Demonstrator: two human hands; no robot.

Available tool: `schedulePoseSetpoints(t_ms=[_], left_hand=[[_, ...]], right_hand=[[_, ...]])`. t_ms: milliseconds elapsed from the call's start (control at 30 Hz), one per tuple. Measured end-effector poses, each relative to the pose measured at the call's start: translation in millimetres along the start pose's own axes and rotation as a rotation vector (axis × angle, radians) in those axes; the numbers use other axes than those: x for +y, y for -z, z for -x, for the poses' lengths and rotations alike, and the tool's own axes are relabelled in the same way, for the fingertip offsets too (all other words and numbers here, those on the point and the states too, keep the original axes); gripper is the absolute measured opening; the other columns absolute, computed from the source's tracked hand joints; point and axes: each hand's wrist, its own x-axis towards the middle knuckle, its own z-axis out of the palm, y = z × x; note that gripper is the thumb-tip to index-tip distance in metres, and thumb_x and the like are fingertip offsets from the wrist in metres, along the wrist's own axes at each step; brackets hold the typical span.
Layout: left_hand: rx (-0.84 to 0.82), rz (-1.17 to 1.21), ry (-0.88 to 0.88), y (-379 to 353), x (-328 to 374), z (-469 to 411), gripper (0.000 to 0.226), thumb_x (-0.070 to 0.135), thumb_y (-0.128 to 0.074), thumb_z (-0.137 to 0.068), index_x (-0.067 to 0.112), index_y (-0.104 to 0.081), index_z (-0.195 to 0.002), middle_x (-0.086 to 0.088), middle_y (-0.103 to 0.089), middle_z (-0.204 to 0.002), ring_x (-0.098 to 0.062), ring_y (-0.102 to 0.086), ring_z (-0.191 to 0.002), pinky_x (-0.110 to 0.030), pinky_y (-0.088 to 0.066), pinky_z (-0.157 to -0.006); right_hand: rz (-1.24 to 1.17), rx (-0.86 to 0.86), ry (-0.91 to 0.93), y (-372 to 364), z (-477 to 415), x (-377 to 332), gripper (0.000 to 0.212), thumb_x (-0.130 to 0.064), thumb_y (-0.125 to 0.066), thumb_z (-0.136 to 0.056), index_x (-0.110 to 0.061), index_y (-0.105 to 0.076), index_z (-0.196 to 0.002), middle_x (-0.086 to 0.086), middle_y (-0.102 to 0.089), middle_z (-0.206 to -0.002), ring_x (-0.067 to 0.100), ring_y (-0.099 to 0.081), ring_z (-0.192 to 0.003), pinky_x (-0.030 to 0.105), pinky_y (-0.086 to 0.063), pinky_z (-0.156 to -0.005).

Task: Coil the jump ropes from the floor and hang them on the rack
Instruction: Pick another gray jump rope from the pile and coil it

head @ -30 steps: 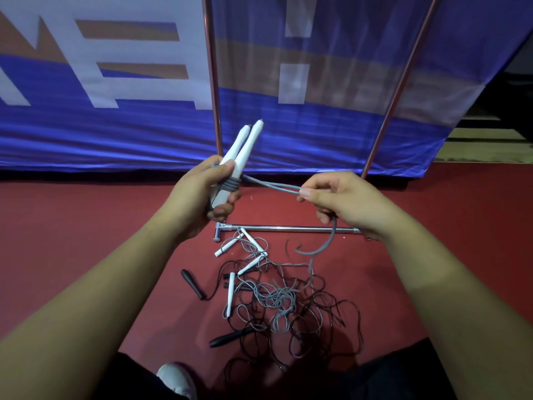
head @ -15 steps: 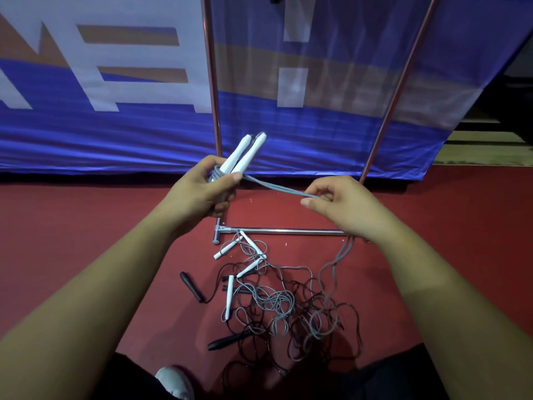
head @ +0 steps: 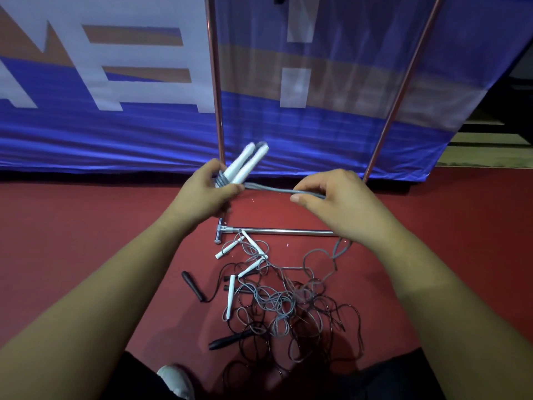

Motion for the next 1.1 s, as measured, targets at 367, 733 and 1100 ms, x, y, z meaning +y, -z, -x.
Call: schedulePoseSetpoints(t_ms=[367, 733, 1100], left_hand=[[-0.210, -0.816, -0.260, -24, -3, 15, 0.049, 0.063, -0.077, -0.071, 0.026, -0.044, -0.075, 0.004, -0.055, -0.064, -0.020, -0.055, -0.064, -0.034, -0.040, -0.056], [-0.718, -0.658, -0.366, -17, 12, 36, 0.018, 0.029, -0.071, -0.075, 0.024, -0.055, -0.079, 0.010, -0.051, -0.061, -0.005, -0.046, -0.055, -0.021, -0.036, -0.055], [-0.489, 0.475, -0.113, -13, 28, 43, 0.055, 0.015, -0.059, -0.089, 0.037, -0.043, -0.137, -0.022, -0.056, -0.069, -0.016, -0.033, -0.045, -0.023, -0.028, -0.043]], right_hand=[[-0.143, -0.006, -0.037, -8, -6, -23, 0.014, -0.026, -0.070, -0.087, -0.019, -0.075, -0.076, -0.010, -0.051, -0.048, 0.003, -0.045, -0.048, 0.015, -0.032, -0.047], [-0.097, -0.016, 0.007, 0, -17, 9, 0.017, -0.030, -0.084, -0.073, -0.021, -0.070, -0.075, -0.005, -0.058, -0.057, 0.005, -0.048, -0.056, 0.030, -0.042, -0.060], [-0.393, -0.202, -0.044, -19, -19, 33, 0.020, -0.016, -0.054, -0.100, -0.021, -0.071, -0.090, 0.006, -0.060, -0.066, 0.009, -0.052, -0.062, 0.023, -0.043, -0.065]])
